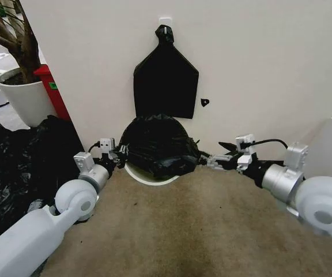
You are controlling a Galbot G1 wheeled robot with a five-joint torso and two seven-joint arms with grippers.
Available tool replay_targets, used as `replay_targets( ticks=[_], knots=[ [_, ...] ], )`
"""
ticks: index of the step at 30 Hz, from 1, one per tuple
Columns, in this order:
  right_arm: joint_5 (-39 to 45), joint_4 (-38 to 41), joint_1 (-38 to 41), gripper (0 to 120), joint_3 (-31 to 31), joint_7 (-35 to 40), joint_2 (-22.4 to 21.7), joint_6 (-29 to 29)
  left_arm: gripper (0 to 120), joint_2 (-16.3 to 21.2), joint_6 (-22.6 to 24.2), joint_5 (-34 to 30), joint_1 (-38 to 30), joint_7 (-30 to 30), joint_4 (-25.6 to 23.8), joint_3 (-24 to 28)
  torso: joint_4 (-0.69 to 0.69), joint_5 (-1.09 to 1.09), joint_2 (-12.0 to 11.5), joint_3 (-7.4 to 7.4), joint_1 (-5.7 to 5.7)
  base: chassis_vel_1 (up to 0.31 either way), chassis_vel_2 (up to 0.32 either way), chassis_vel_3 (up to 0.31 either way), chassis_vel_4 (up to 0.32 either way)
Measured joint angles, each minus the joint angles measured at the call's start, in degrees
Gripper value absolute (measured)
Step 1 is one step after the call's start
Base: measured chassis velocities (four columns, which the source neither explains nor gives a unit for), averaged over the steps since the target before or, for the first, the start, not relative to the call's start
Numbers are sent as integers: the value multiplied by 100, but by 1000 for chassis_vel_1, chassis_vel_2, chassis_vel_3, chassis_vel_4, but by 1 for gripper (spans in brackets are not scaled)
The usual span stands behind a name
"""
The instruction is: Place the garbage bag over the trash bin.
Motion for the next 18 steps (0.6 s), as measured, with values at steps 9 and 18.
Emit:
replay_targets(
  ticks=[9, 18],
  knots=[
    [-237, -176, -116, 70, -138, -84, -5, -112, 1, 40, 106, -137, -90, -42, -102, 25, 0, 0, 0, 0, 0, 0, 0, 0, 0],
    [-29, -193, -145, 49, -153, -34, -10, -144, 1, 37, 108, -144, -110, -34, -111, 29, 0, 0, 0, 0, 0, 0, 0, 0, 0]
  ],
)
